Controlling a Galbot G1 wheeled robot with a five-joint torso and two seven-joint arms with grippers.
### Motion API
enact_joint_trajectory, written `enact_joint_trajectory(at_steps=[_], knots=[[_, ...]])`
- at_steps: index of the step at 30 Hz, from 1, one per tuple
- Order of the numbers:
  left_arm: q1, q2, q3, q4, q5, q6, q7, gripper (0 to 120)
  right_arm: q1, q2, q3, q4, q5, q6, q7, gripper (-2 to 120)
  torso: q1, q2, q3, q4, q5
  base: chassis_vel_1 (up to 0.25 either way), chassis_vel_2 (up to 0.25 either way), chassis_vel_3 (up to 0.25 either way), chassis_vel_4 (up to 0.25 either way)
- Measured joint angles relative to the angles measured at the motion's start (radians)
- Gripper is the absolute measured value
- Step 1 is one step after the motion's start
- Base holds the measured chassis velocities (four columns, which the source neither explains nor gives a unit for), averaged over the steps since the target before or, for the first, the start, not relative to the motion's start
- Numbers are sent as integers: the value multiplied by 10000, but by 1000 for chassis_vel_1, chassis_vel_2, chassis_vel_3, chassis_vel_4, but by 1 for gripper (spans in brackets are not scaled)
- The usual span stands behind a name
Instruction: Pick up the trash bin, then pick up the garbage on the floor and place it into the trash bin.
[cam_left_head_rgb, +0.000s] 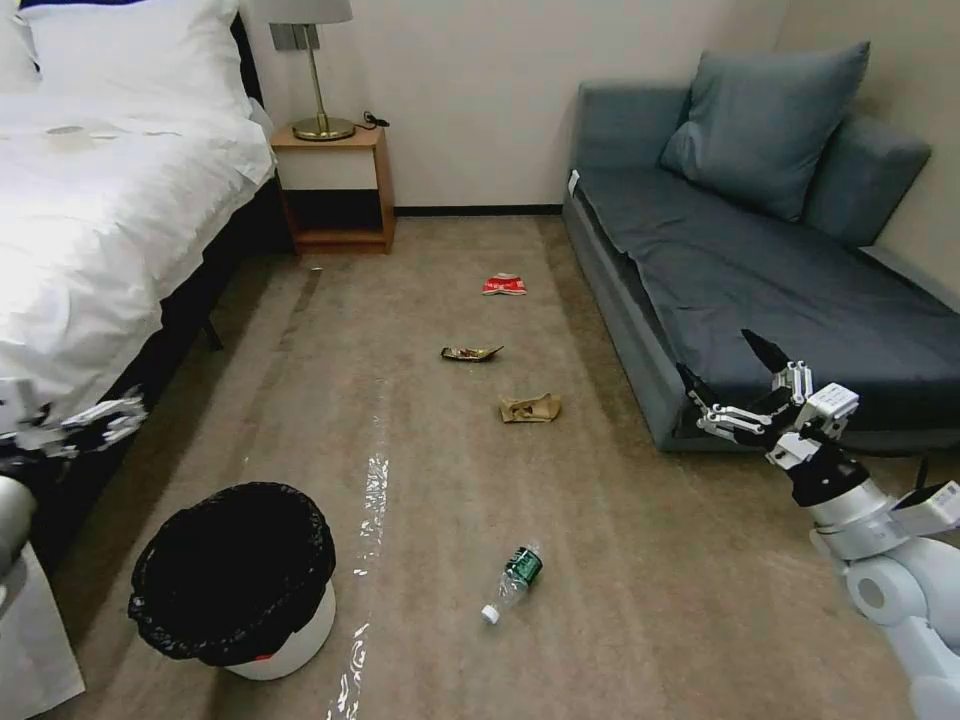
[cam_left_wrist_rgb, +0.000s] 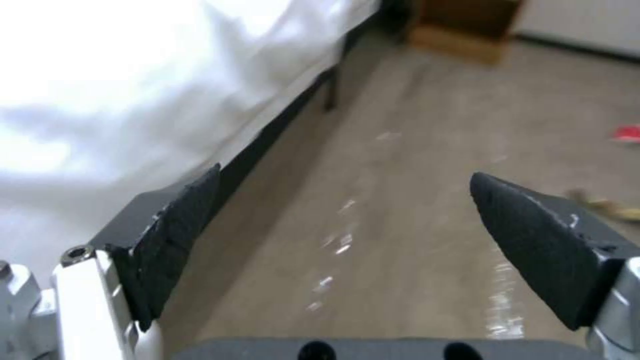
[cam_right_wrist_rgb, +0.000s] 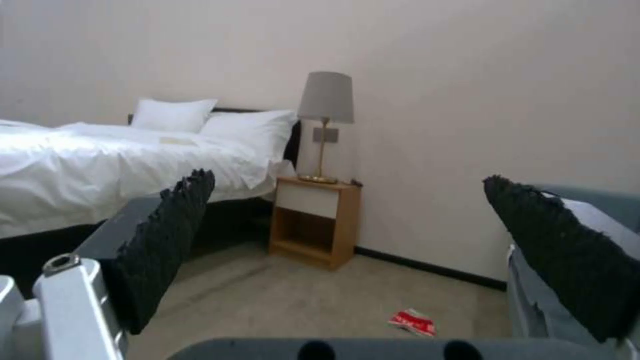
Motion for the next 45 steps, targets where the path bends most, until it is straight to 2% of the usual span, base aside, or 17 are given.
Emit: enact_joint_trajectory(at_steps=[3,5,8,9,11,12,14,17,19,20,21,23,28,36,41,43,45], knots=[[114,-110,47,492,-2,-5,-140,99,29,11,-62,-99,-74,34,-1,100,0,0,0,1,-3,0,0,0,0],[208,-160,186,827,11,-17,154,98,39,12,-117,-152,-116,54,0,100,0,0,0,3,2,0,0,0,0],[204,-213,1090,1597,378,-33,1314,98,-5,25,-151,-166,-196,98,0,100,0,0,0,2,-6,0,0,0,0],[204,-213,1090,1597,378,-33,1314,98,-5,25,-151,-166,-196,98,0,100,0,0,0,2,-6,0,0,0,0],[186,-216,1766,1816,557,-51,2193,100,-37,61,-149,-222,-260,149,6,100,0,0,0,-5,1,0,0,0,0],[186,-216,1766,1816,557,-51,2193,100,-37,61,-149,-222,-260,149,6,100,0,0,0,-5,1,0,0,0,0],[158,-166,2250,1851,715,-59,2323,100,-37,60,-170,-332,-324,187,12,100,0,0,0,-4,-1,0,0,0,0],[168,-123,2512,1751,516,-74,1845,100,-62,43,-177,-405,-372,215,13,100,0,0,0,0,1,0,0,0,0],[221,-95,2668,1666,-57,-82,819,98,-78,31,-176,-476,-383,246,17,100,0,0,1,-1,1,0,0,0,0],[221,-95,2668,1666,-57,-82,819,98,-78,31,-176,-476,-383,246,17,100,0,0,1,-1,1,0,0,0,0],[295,-74,2682,1605,-387,-84,290,98,-77,25,-172,-519,-383,255,18,100,0,0,0,-1,1,0,0,0,0],[518,-48,2581,1410,-913,-88,-367,98,-41,17,-165,-603,-375,267,19,100,0,0,0,0,0,0,0,0,0],[874,-12,2310,1035,-1676,-94,-1212,98,51,18,-247,-807,-403,308,23,100,0,0,0,1,2,0,0,0,0],[1092,147,1951,1147,-2554,-103,-1591,98,117,64,-439,-952,-558,329,33,100,0,0,0,1,1,0,0,0,0],[1109,-89,2133,1243,-3344,-105,-2031,98,113,65,-481,-1059,-625,375,33,100,0,0,0,0,0,0,0,0,0],[857,-258,2324,1504,-3916,-106,-2575,98,58,47,-456,-1110,-634,423,25,100,0,0,0,-1,1,0,0,0,0],[788,-283,2365,1621,-3954,-105,-2665,98,41,46,-441,-1133,-638,443,20,100,0,0,0,-2,0,0,0,0,0]])
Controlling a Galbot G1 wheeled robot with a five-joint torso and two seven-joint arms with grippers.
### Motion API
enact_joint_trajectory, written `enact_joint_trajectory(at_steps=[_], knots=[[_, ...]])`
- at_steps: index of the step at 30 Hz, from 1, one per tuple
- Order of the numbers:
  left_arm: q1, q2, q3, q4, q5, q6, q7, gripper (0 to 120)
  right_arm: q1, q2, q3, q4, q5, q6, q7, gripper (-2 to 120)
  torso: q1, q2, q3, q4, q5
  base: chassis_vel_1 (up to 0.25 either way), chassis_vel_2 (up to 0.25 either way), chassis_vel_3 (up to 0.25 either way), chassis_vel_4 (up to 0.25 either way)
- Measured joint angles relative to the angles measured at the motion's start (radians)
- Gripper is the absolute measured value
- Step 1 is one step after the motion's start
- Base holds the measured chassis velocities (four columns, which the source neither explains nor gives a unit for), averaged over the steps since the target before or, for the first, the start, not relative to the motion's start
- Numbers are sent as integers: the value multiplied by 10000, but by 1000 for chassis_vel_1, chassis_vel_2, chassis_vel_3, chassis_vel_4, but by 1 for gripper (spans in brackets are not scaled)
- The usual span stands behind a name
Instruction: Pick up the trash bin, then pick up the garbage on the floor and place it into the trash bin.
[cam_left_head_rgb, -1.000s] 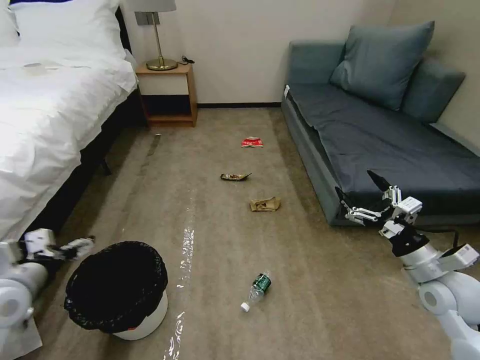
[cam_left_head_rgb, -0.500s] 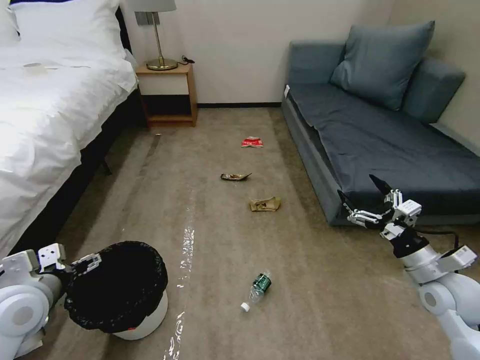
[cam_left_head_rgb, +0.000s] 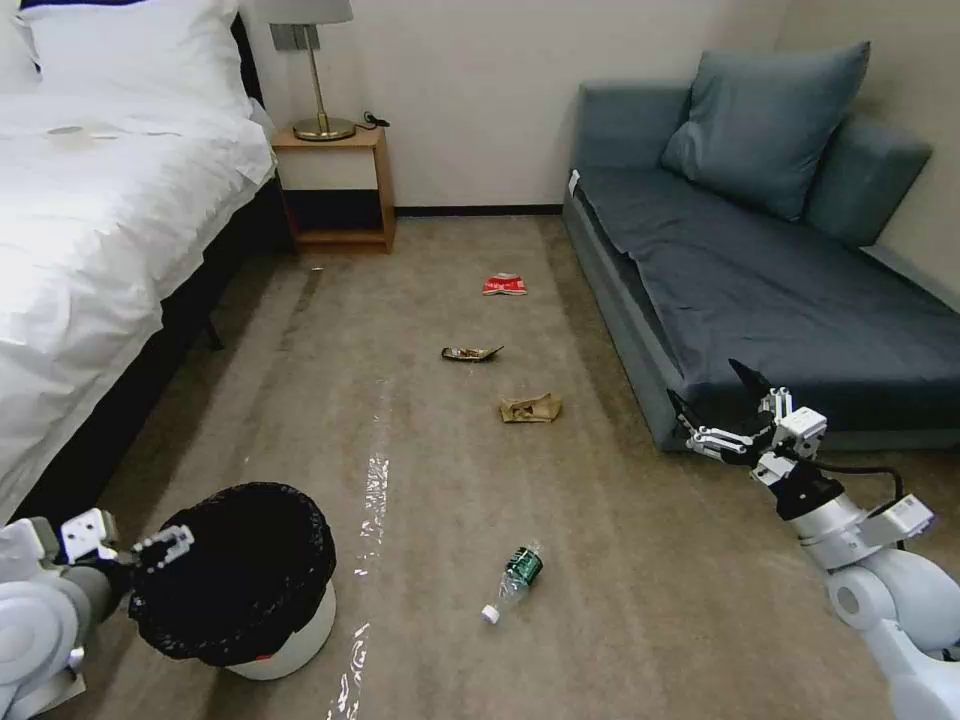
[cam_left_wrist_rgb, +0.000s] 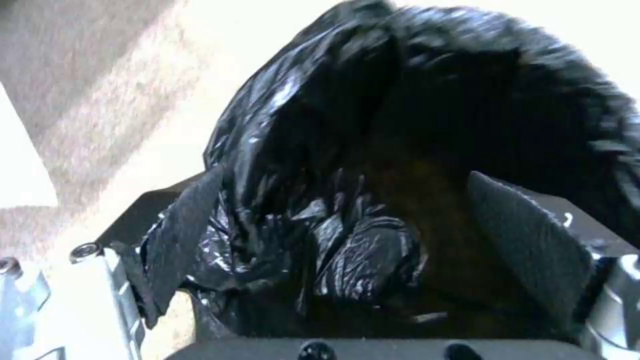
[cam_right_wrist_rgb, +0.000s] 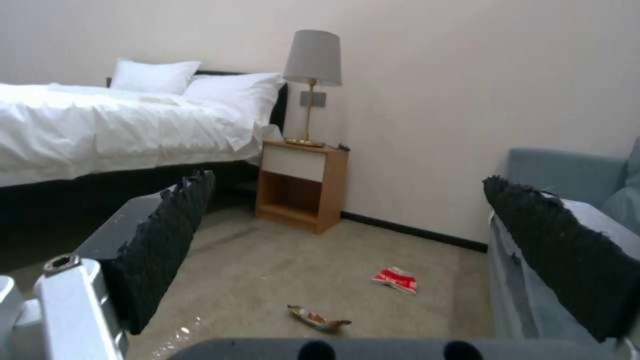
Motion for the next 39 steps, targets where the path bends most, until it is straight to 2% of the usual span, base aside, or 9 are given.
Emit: enact_joint_trajectory(at_steps=[4,15,18,20,23,32,37,39], knots=[[-157,95,-24,352,-75,-1,-170,98,-61,0,32,-92,-74,94,-23,100,0,0,0,0,0,0,0,0,0],[-252,465,-188,431,-252,-3,-270,98,-39,15,42,-112,-208,145,-20,100,0,1,0,3,1,0,0,0,0],[-460,535,-56,726,-207,-4,-279,98,-65,15,74,-133,-208,185,-23,100,0,0,0,3,0,0,0,0,0],[-843,650,237,1233,-94,-4,-285,99,-121,10,110,-149,-211,231,-31,100,0,0,0,-2,1,0,0,0,0],[-1083,687,463,1602,-116,-4,-279,100,-135,4,129,-149,-211,241,-32,100,0,0,0,-1,0,0,0,0,0],[-1503,524,1111,2360,-169,-3,-14,100,-108,3,124,-176,-216,244,-24,100,0,0,1,2,0,0,0,0,0],[-1714,500,1197,2660,-280,-2,-52,94,-96,8,122,-207,-229,261,1,100,0,0,0,1,0,0,0,0,0],[-1759,541,1207,2715,-386,-3,-65,86,-94,11,122,-215,-231,266,13,100,0,0,0,1,0,0,0,0,0]])
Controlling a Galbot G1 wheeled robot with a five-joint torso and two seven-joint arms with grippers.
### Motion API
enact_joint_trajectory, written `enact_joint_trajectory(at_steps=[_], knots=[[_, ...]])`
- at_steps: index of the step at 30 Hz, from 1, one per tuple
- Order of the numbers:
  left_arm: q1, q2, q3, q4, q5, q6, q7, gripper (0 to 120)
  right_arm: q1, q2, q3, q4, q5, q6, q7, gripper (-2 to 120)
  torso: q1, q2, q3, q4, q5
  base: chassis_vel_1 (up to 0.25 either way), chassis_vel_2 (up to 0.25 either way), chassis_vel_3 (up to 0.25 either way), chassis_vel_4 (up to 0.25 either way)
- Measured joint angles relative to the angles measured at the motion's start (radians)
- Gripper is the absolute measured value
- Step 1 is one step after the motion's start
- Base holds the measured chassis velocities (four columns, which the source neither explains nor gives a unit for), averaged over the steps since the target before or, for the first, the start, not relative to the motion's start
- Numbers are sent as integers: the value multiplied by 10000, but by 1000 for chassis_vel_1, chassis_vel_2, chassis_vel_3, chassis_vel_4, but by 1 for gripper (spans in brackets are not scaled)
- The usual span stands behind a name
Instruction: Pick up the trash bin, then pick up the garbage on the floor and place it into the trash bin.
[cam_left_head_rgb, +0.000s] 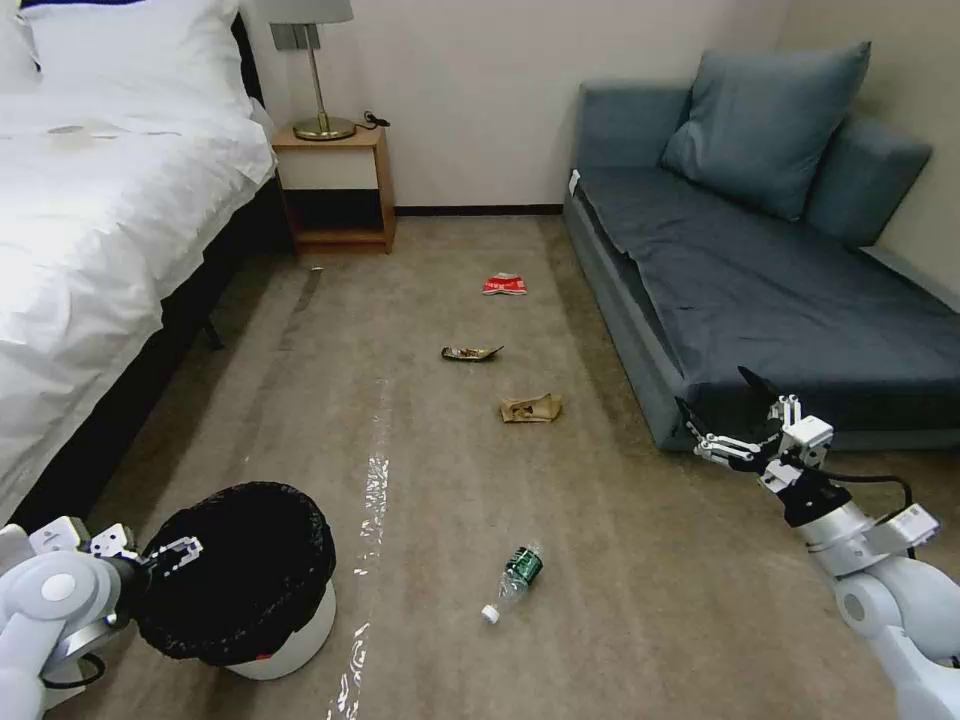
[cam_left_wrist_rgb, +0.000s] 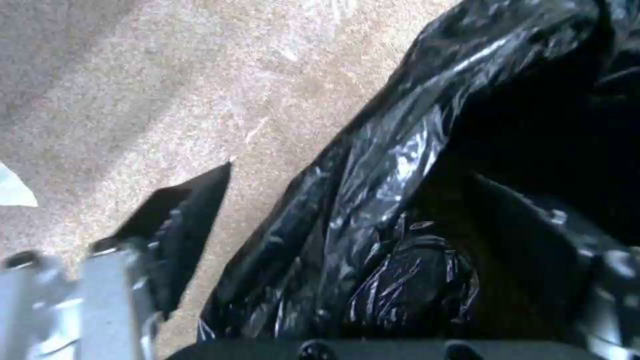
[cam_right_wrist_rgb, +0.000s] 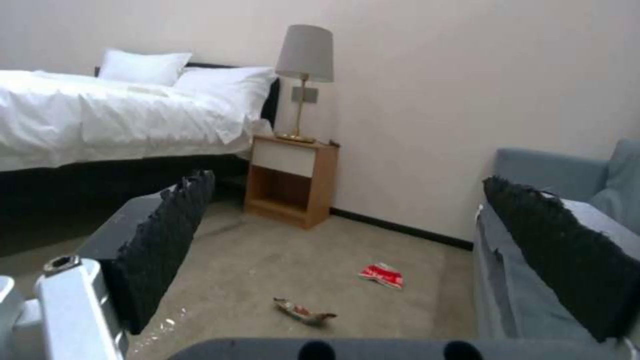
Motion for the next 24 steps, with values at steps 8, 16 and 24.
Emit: enact_joint_trajectory(at_steps=[8,16,24], knots=[[-129,63,78,86,-104,0,-26,62,9,-34,3,15,6,6,48,100,0,0,0,0,0,0,0,0,0],[-29,-102,138,36,-328,-6,-238,29,-44,-50,-6,182,-39,-22,120,100,0,0,-1,2,7,0,0,0,0],[91,-306,105,-20,-113,-20,1,4,-137,-31,25,275,-73,-20,120,100,0,1,-3,2,10,0,0,0,0]])
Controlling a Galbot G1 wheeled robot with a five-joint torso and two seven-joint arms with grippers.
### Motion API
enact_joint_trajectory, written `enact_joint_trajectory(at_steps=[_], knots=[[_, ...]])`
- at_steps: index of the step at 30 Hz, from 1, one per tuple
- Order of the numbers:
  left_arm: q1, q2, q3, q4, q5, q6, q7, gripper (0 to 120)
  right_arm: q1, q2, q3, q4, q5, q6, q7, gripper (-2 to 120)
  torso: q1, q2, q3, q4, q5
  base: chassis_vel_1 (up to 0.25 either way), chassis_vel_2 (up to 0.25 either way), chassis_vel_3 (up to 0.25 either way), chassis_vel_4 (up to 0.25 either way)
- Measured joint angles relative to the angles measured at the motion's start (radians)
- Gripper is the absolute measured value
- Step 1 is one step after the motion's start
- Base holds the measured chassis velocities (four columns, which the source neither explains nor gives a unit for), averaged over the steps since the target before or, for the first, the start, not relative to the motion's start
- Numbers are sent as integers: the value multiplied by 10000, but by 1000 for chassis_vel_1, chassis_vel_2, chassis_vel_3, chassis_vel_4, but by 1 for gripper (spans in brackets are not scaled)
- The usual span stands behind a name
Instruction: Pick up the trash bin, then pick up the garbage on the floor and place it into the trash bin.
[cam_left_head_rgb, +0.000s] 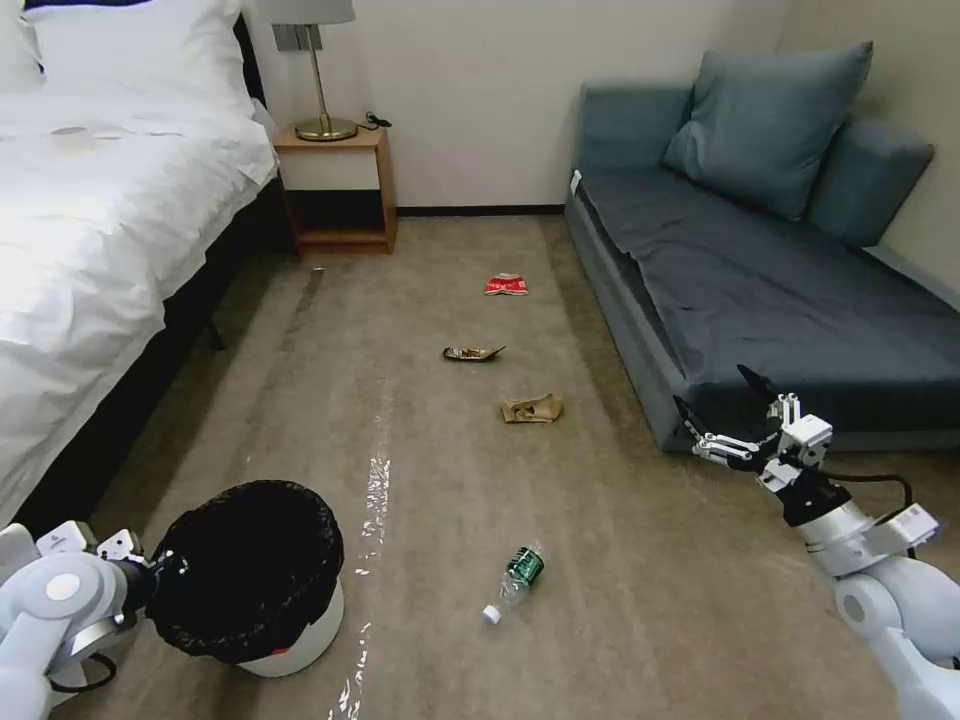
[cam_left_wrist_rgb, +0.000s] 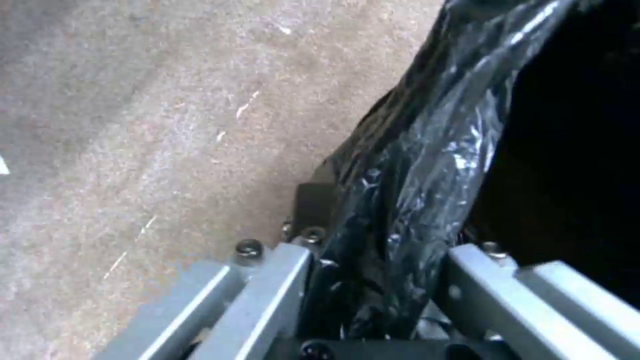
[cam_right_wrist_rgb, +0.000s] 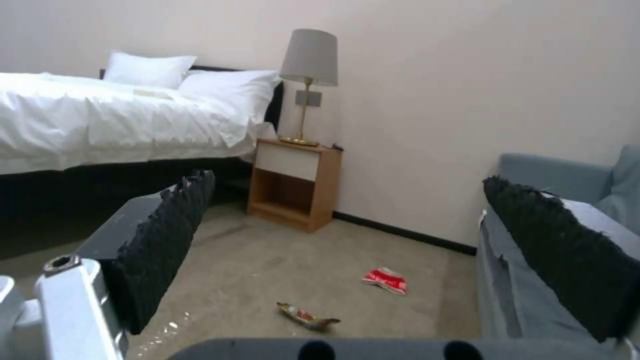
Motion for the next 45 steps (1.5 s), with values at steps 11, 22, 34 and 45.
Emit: enact_joint_trajectory(at_steps=[11,22,34,45], knots=[[209,-154,9,-414,1237,44,1013,1,-134,36,112,180,2,74,34,100,0,-1,4,-9,-25,0,0,0,0],[511,151,-290,-952,5398,-831,4735,1,-198,67,144,343,-3,116,119,100,0,-1,3,-1,-11,0,0,0,0],[-500,1570,-923,-542,8731,-5112,11340,1,156,299,-44,349,81,-11,257,100,1,-1,3,-4,-12,0,0,0,0],[-1453,1510,-1289,535,8375,-5543,13213,1,1429,-1193,-644,-572,2585,-1326,646,100,1,-1,3,-2,-9,0,0,0,0]])
